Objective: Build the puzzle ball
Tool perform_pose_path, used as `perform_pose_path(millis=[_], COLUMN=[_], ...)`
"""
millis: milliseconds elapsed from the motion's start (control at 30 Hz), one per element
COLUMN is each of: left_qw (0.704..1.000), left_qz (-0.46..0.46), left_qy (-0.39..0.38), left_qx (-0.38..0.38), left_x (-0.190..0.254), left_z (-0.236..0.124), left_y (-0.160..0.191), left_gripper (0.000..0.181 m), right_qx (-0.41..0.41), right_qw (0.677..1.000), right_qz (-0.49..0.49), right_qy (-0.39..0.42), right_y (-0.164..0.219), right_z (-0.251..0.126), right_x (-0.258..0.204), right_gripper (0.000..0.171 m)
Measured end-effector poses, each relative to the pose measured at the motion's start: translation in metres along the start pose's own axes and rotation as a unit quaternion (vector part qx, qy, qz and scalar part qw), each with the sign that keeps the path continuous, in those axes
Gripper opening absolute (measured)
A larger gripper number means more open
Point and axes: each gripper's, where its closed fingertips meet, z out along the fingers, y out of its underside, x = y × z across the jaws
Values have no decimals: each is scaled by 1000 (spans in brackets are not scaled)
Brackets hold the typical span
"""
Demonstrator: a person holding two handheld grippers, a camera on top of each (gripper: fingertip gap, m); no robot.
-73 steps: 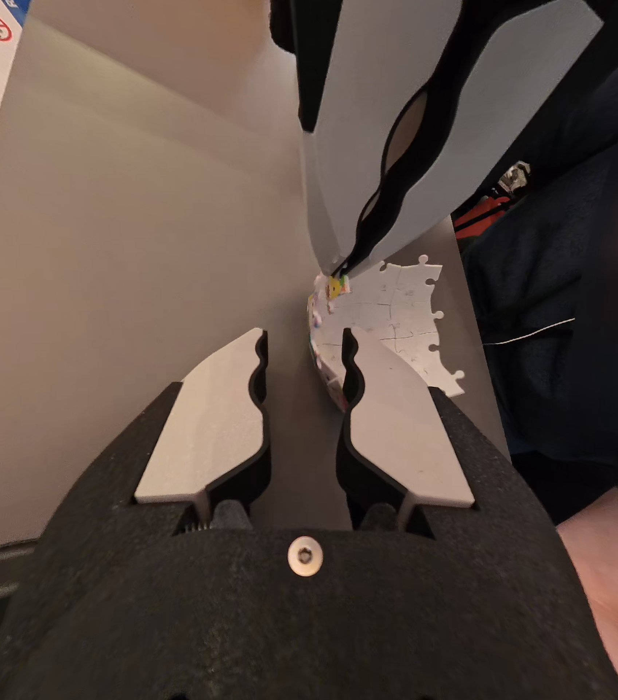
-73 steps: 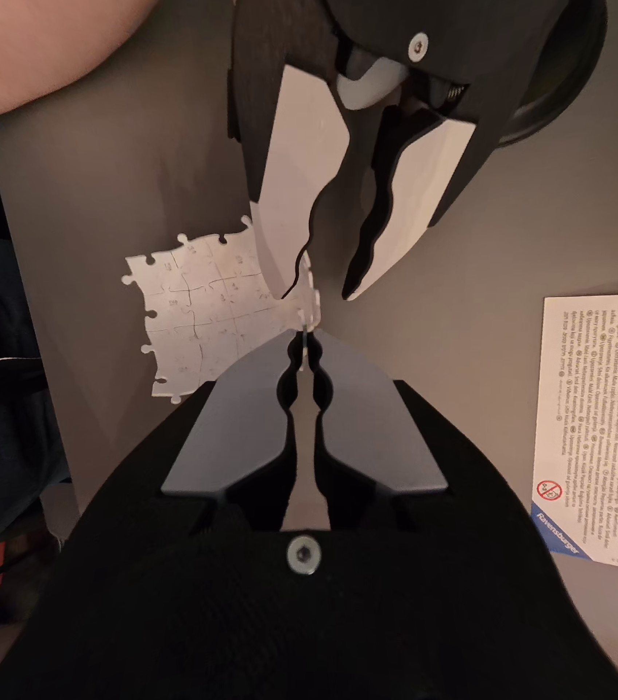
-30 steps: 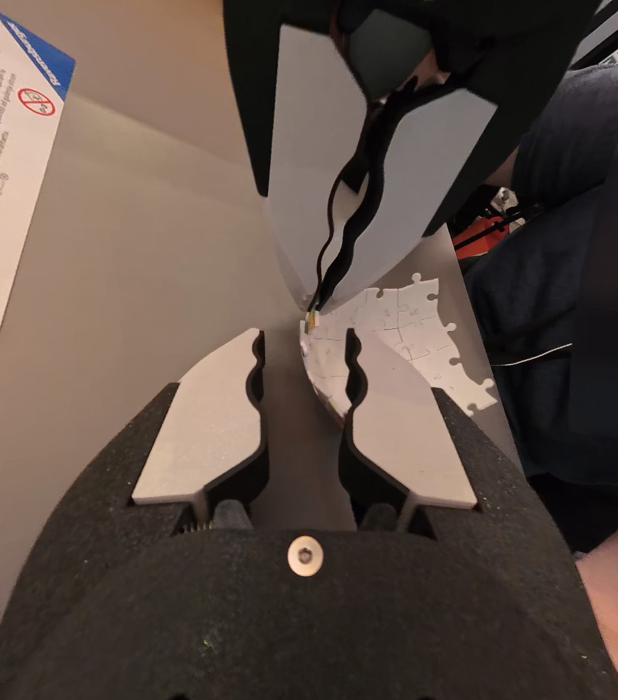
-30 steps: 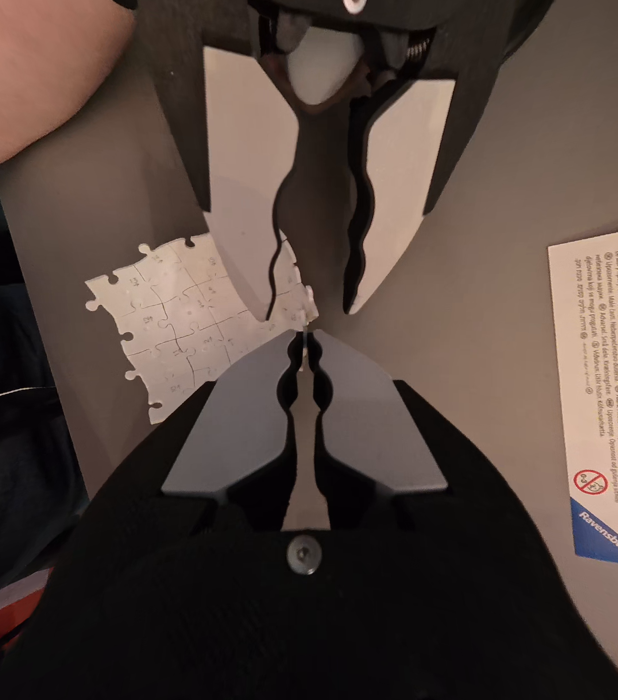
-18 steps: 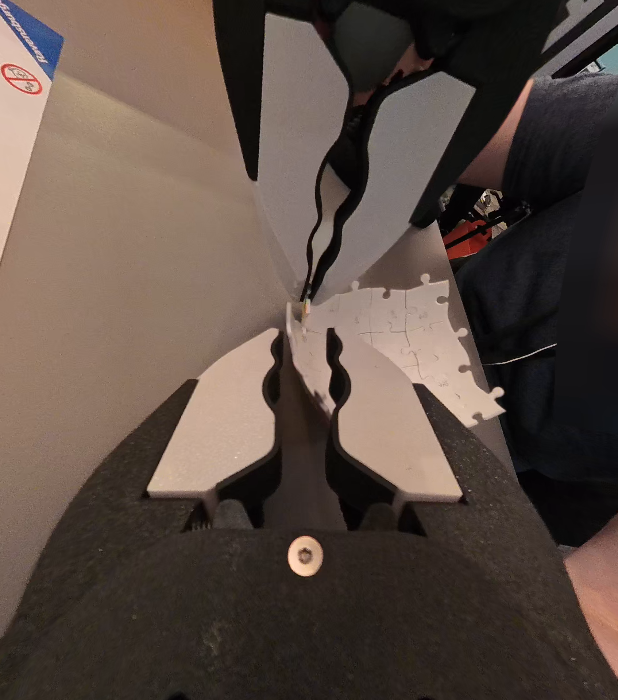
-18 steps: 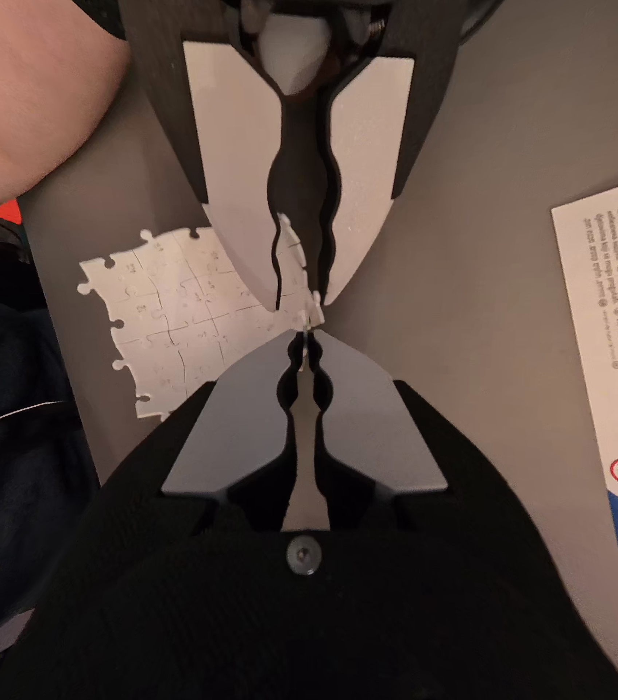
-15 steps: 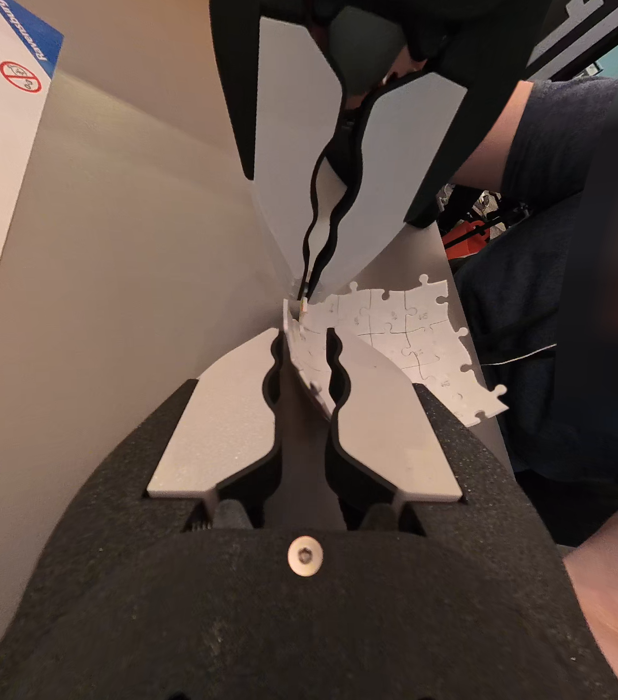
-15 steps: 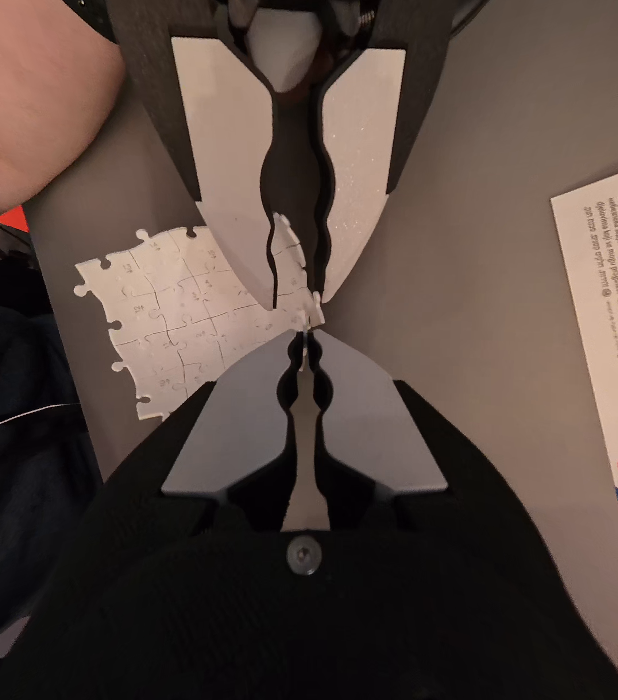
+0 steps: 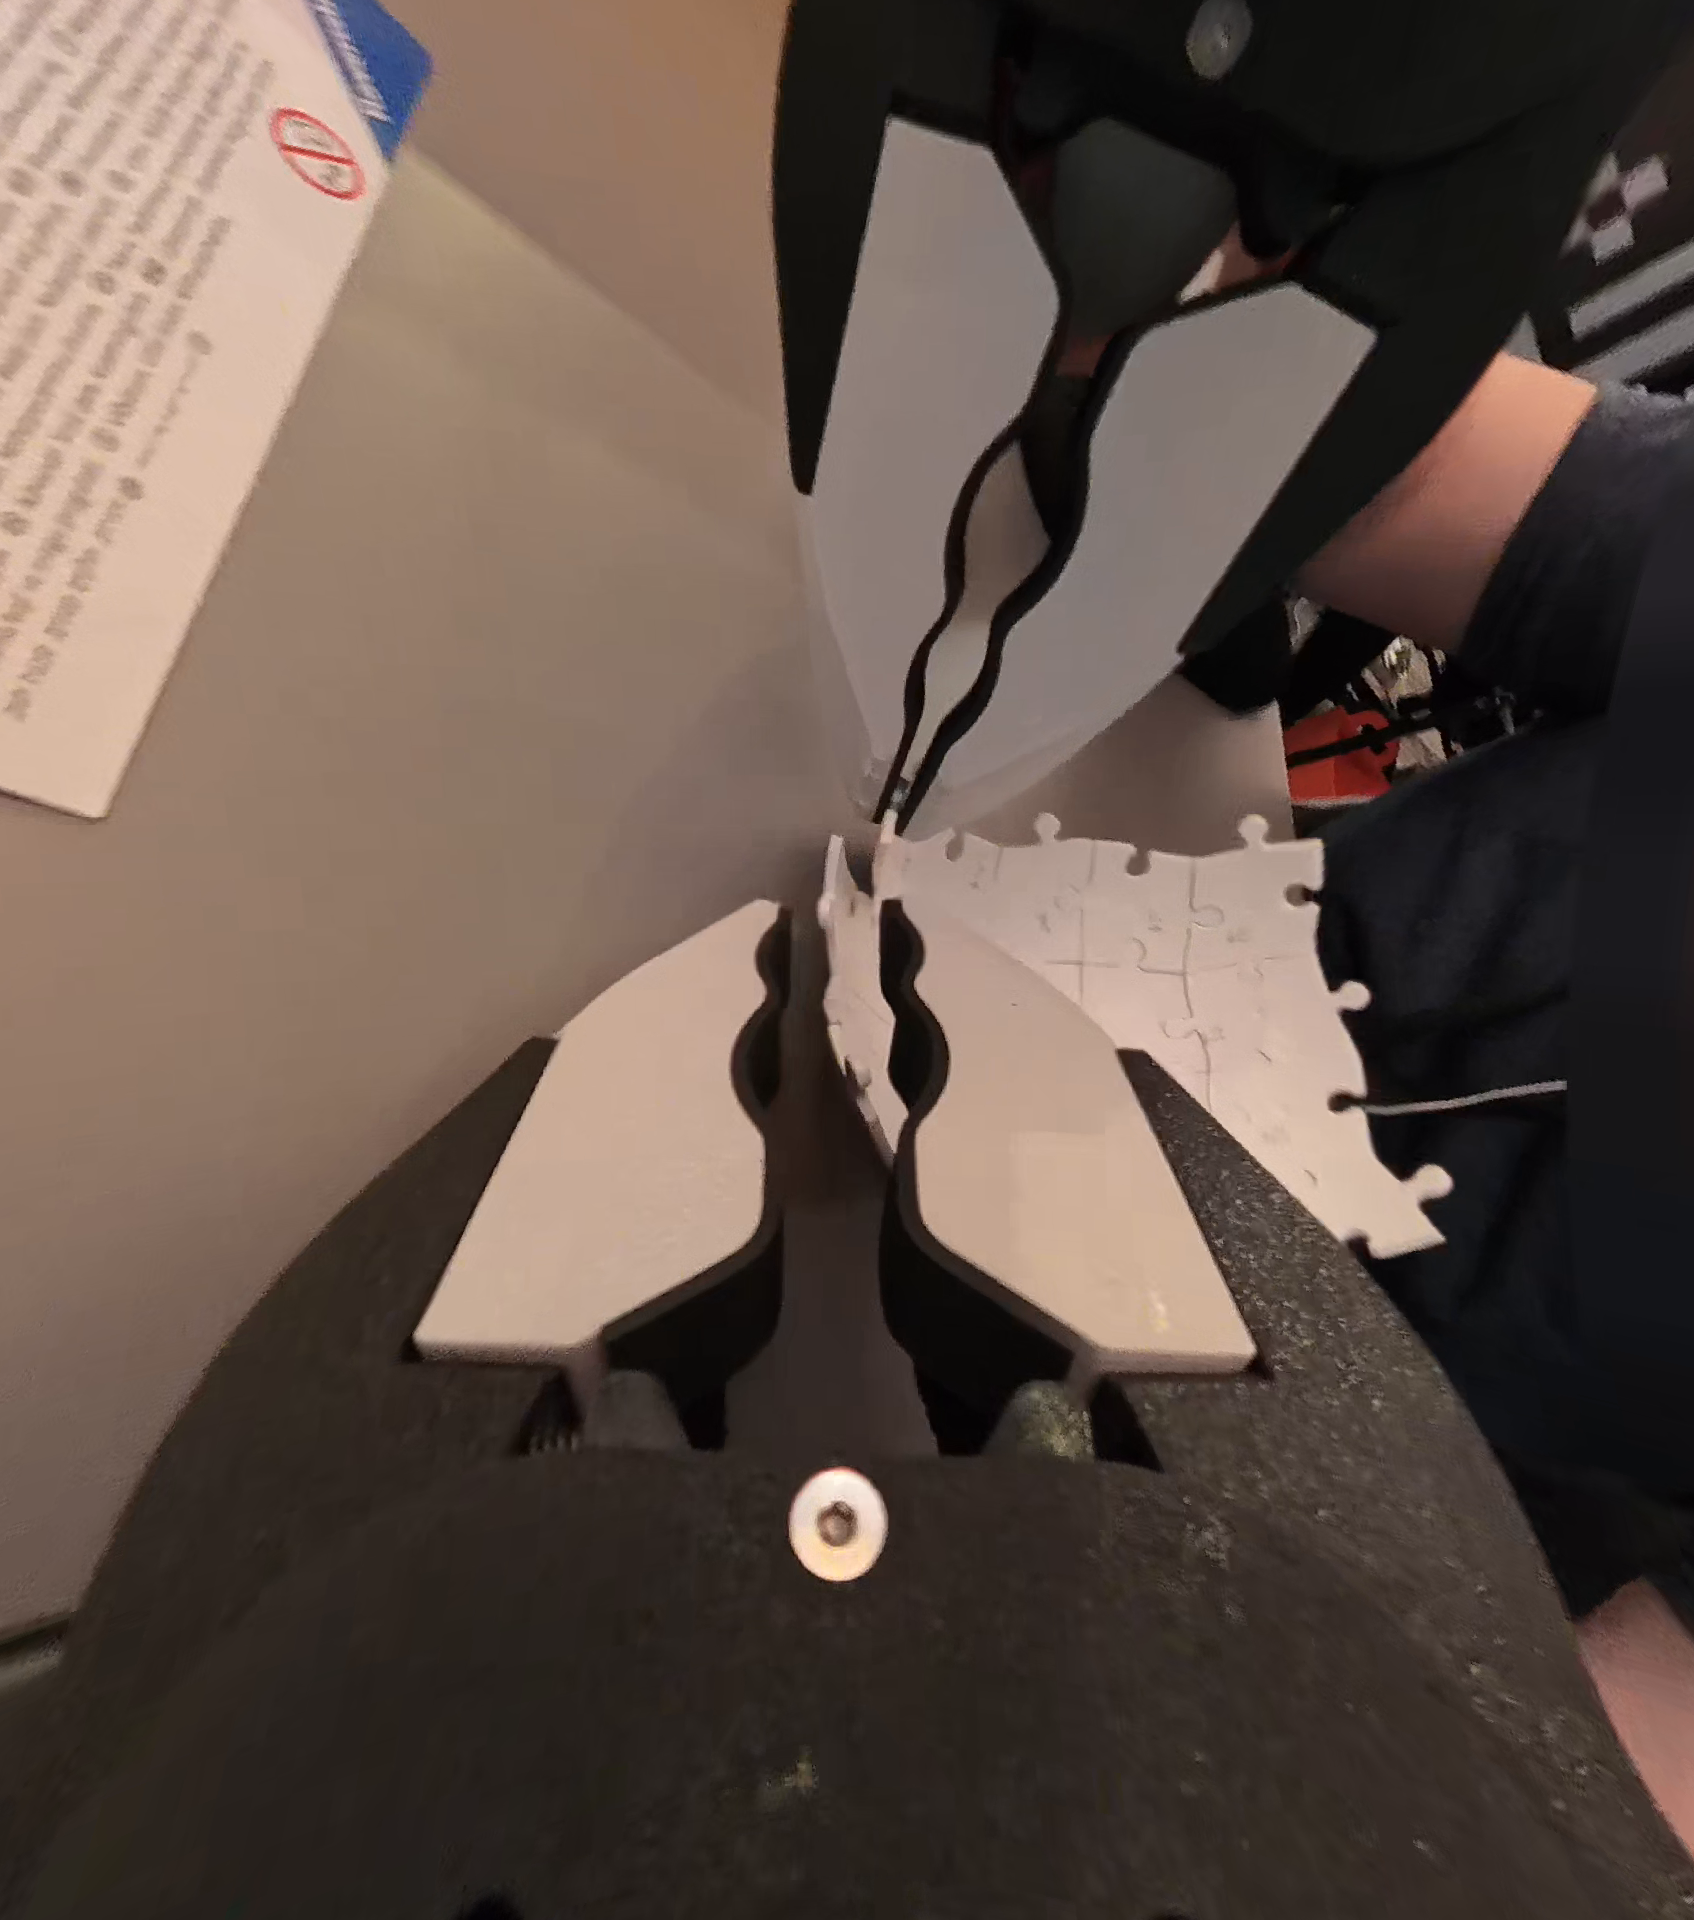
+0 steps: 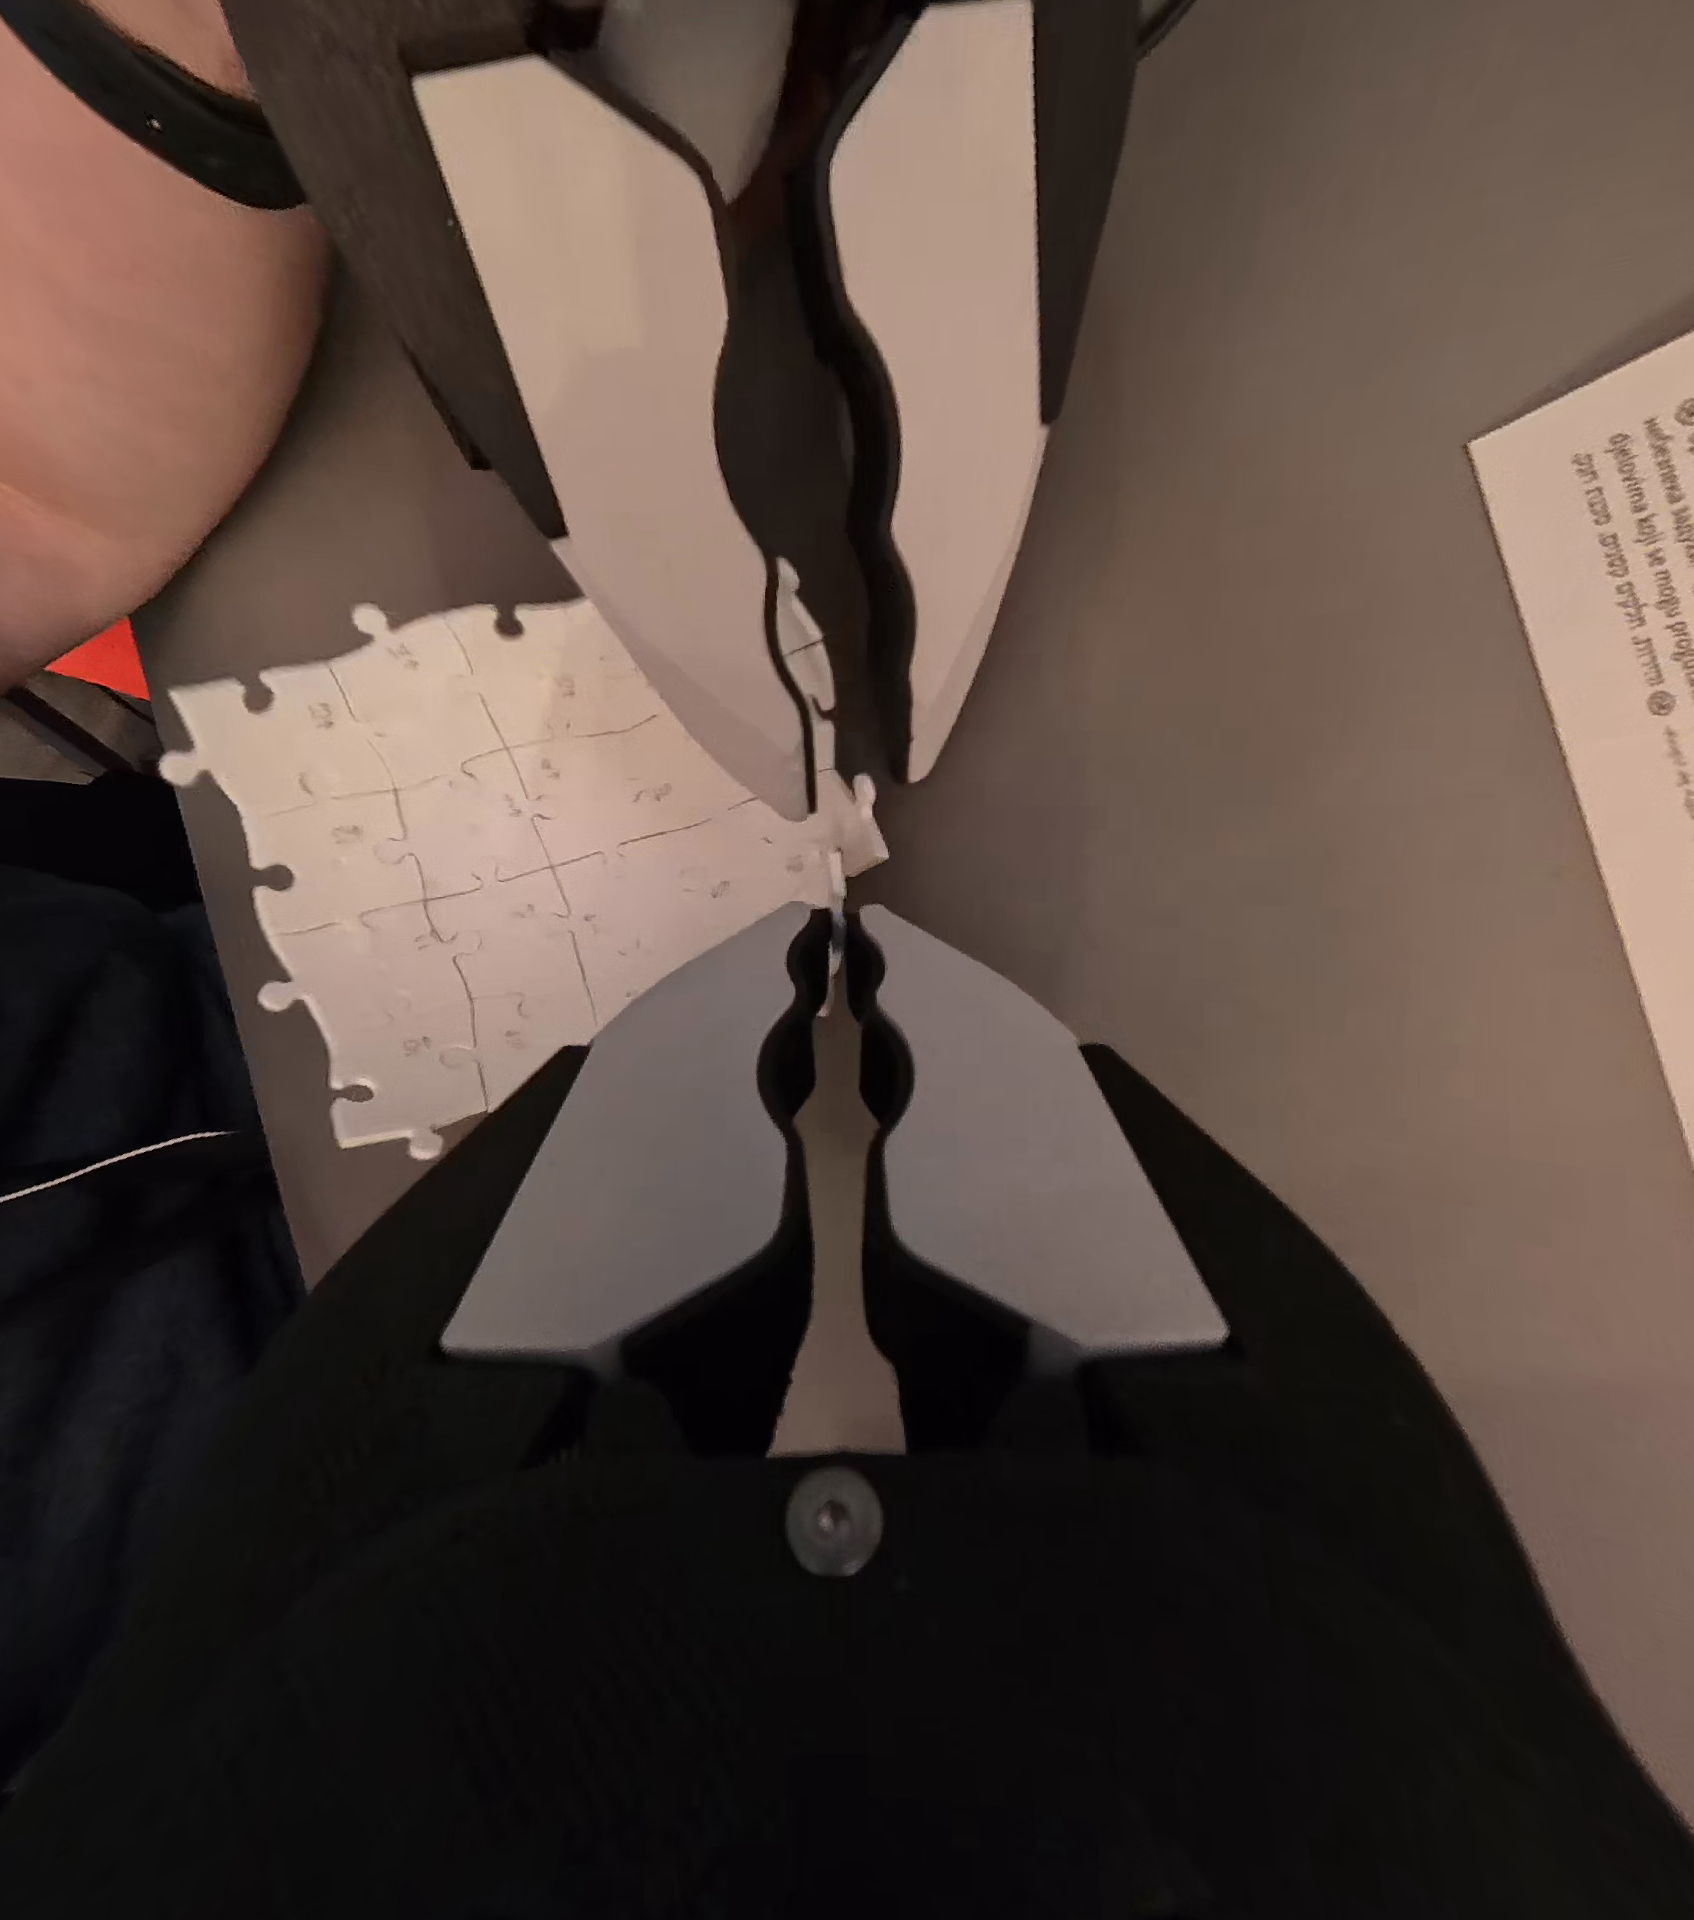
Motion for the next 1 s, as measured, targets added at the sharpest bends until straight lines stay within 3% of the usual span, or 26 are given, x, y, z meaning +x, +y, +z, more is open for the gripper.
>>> perform_pose_path(millis=[133,333,567,1000], left_qw=[999,992,992,993], left_qz=[-19,19,28,30], left_qy=[-35,-108,-119,-103], left_qx=[24,57,13,49], left_x=[-10,-15,-10,3], left_z=[-4,-16,-8,-19], left_y=[-8,-24,-15,-28], left_gripper=[22,53,52,50], right_qx=[0,2,-3,-22], right_qw=[1000,1000,999,991], right_qz=[6,-7,-35,-112], right_qy=[-13,-22,-11,73], right_y=[3,7,9,8], right_z=[2,5,7,8], right_x=[4,9,11,12], right_gripper=[5,6,8,11])
